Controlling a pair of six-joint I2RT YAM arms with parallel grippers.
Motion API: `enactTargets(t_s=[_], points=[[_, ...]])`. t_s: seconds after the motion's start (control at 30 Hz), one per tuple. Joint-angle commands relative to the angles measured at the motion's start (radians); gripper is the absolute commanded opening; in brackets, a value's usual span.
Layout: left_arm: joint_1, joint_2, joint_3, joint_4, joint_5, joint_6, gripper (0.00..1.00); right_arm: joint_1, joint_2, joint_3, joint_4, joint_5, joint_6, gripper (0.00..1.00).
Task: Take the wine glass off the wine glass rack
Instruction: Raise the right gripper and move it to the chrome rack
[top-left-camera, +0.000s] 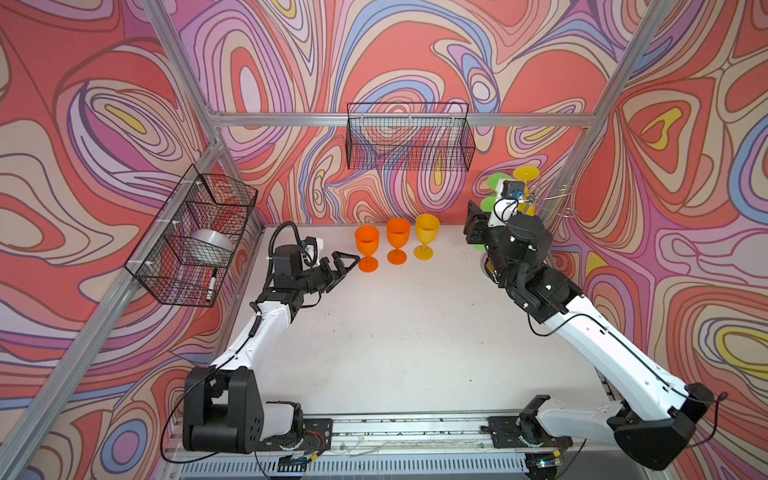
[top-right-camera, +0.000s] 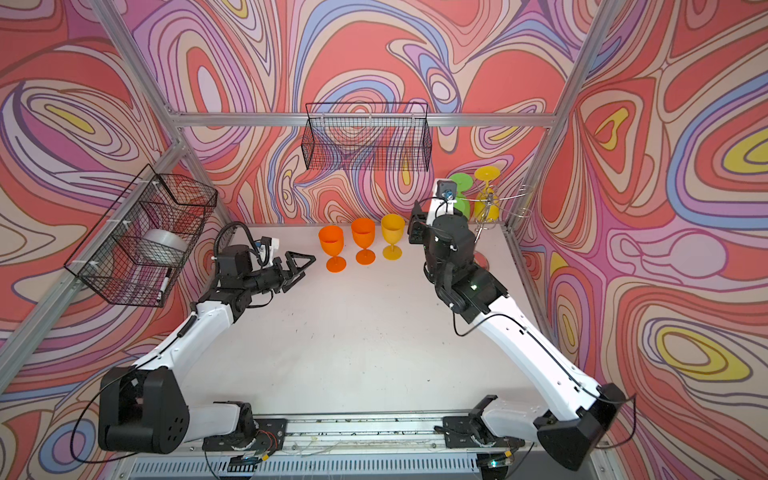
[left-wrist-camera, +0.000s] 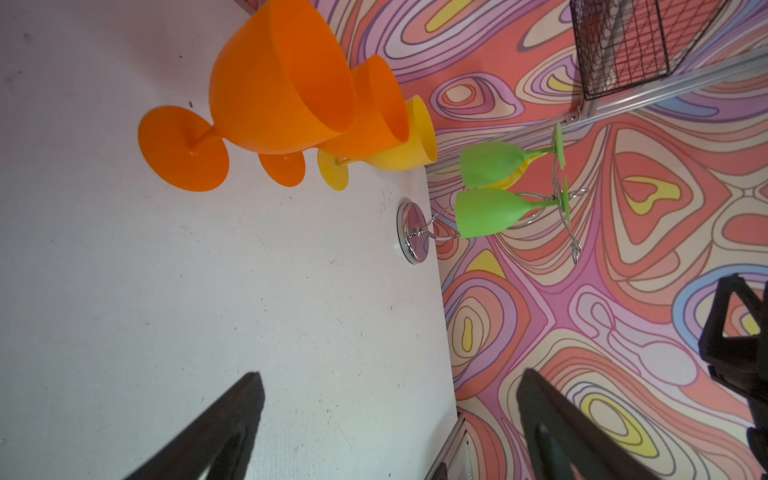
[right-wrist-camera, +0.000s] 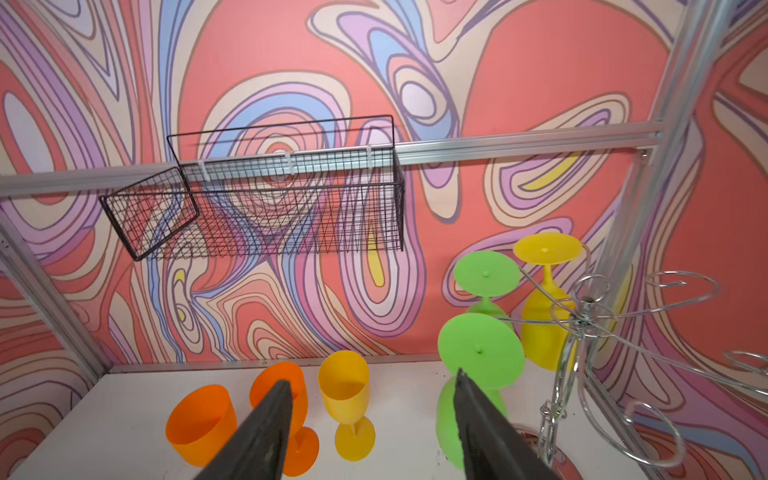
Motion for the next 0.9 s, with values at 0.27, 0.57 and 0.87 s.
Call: enactTargets(t_s=[0.27,0.57,0.87], points=[[-0.155,-0.100,0.047,-0.074,-0.016,0.190,0.95,-0.175,0.023,0.185,-0.350,0.031,0.107,0.68],[-0.202,-0.076,0.037,-0.046,-0.005,0.172,0.95,-0.437,0.082,0.214,-0.462,-0.526,0.295,0.68],[-0.206,-0.053,0.039,-0.043,0.005,0.172,0.95,-0.561,0.179,0.171,-0.378,-0.759,0.371,0.66]])
